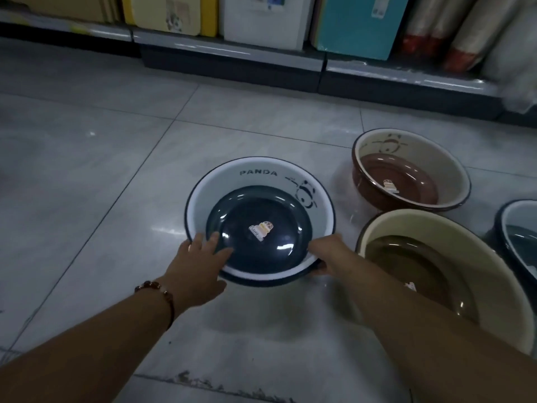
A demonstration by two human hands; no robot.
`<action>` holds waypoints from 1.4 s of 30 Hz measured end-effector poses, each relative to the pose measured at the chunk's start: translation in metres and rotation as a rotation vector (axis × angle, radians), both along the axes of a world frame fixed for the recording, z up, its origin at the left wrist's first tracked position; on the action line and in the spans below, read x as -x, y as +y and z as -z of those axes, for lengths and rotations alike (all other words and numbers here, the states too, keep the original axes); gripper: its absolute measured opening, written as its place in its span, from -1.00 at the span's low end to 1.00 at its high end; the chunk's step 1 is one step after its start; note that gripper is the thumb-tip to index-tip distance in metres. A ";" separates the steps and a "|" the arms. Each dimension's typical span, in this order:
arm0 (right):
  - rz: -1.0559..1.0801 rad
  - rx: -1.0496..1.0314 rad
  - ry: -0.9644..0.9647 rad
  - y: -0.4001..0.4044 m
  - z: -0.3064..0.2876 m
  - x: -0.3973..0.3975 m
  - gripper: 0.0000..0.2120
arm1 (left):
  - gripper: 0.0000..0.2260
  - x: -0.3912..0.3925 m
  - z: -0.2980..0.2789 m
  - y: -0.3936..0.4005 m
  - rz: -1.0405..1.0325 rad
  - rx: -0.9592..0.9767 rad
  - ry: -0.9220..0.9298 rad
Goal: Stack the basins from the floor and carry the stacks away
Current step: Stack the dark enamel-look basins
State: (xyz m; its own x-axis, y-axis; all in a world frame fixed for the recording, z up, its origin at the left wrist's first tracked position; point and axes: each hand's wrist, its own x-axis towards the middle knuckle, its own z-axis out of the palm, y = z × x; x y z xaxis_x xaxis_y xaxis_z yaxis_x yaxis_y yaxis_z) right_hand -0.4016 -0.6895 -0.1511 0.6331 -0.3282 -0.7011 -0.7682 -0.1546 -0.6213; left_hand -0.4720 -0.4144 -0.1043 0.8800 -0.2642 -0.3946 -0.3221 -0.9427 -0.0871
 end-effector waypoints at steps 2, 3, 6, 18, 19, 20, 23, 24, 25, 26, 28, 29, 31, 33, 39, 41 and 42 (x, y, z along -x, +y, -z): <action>-0.014 -0.044 -0.017 0.011 -0.026 0.020 -0.32 | -0.56 0.007 0.007 -0.004 0.052 -0.078 0.022; -0.029 -0.074 -0.004 0.014 -0.033 0.027 -0.34 | -0.63 0.010 0.009 -0.006 0.061 -0.106 0.018; -0.073 -0.141 -0.012 0.009 -0.038 0.036 -0.37 | -0.70 0.013 0.010 -0.008 0.082 -0.135 -0.015; -0.483 0.304 -0.118 -0.038 -0.062 0.059 -0.47 | -0.67 0.013 0.034 -0.013 0.160 0.042 -0.181; -0.545 0.411 -0.170 -0.043 -0.064 0.063 -0.46 | -0.58 0.014 0.036 -0.018 0.186 0.104 -0.193; -0.602 0.517 -0.237 -0.048 -0.066 0.068 -0.46 | -0.48 0.014 0.036 -0.026 0.193 0.155 -0.143; -0.714 0.774 -0.378 -0.066 -0.058 0.085 -0.39 | -0.22 0.019 0.031 -0.060 0.223 0.224 -0.035; -0.752 0.861 -0.362 -0.073 -0.055 0.091 -0.36 | -0.20 0.019 0.028 -0.074 0.239 0.232 -0.028; -0.793 0.946 -0.321 -0.081 -0.052 0.098 -0.34 | -0.21 0.019 0.025 -0.088 0.256 0.251 -0.040; -0.820 1.006 -0.267 -0.092 -0.049 0.105 -0.32 | -0.24 0.019 0.022 -0.104 0.271 0.269 -0.066; -0.823 1.040 -0.152 -0.116 -0.046 0.120 -0.28 | -0.34 0.017 0.020 -0.135 0.332 0.284 -0.143; -0.814 1.044 -0.107 -0.130 -0.046 0.127 -0.28 | -0.37 0.016 0.020 -0.151 0.374 0.276 -0.179; -0.781 1.045 -0.009 -0.159 -0.045 0.141 -0.32 | -0.36 0.014 0.023 -0.180 0.473 0.269 -0.244; -0.724 1.045 0.101 -0.191 -0.045 0.158 -0.32 | -0.35 0.013 0.029 -0.204 0.547 0.240 -0.269; -0.581 1.128 0.313 -0.265 -0.046 0.215 -0.29 | -0.49 0.013 0.041 -0.250 0.541 0.151 -0.304; -0.536 1.045 0.386 -0.275 -0.046 0.221 -0.27 | -0.58 0.013 0.043 -0.256 0.458 0.197 -0.323; -0.512 1.002 0.393 -0.277 -0.046 0.221 -0.26 | -0.63 0.015 0.044 -0.259 0.415 0.210 -0.311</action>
